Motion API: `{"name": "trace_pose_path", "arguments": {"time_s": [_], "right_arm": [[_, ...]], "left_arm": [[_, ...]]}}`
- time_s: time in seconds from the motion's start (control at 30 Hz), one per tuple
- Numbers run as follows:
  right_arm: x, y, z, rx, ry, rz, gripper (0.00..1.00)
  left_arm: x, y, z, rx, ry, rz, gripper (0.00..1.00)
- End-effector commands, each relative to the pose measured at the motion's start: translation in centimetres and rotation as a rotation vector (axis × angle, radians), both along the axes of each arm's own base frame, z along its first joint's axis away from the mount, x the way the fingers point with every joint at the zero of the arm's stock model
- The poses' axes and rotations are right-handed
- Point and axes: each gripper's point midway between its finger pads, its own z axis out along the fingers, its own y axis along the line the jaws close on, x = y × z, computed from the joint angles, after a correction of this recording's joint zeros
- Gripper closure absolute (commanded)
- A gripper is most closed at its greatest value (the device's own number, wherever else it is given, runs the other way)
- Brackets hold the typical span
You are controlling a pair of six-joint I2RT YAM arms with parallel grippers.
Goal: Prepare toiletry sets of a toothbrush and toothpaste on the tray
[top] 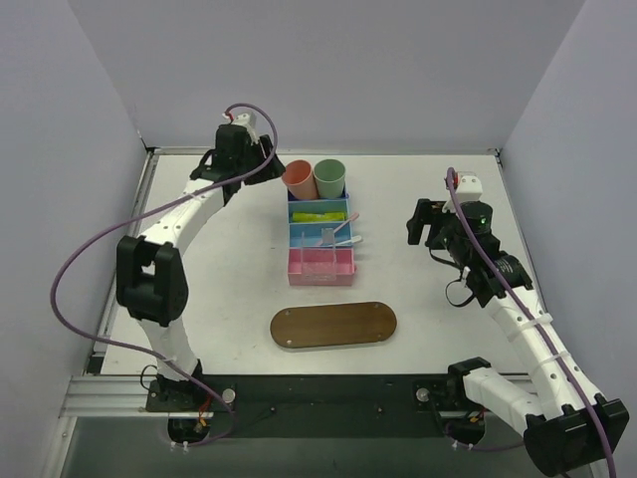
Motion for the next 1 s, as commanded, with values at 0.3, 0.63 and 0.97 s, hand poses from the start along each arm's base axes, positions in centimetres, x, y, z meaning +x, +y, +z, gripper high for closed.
{"name": "trace_pose_path", "arguments": {"time_s": [0.3,0.63,0.97], "right_arm": [[-1.7,0.8,1.8,-0.014,-0.017,0.072,0.26],[-1.6,0.9,1.6,-0.018,-0.011,0.079,0.31],[-1.6,0.9,1.5,-0.024,-0.008,0.079,0.33]], "left_arm": [[5.2,-4.0,-3.7,-0.09,0.117,-0.022,0.39],[5.9,-3.0,-5.5,-0.021,0.149,0.024,0.46],[6.8,-2.9,-6.5,0.002,0.173,0.036,0.58]]}}
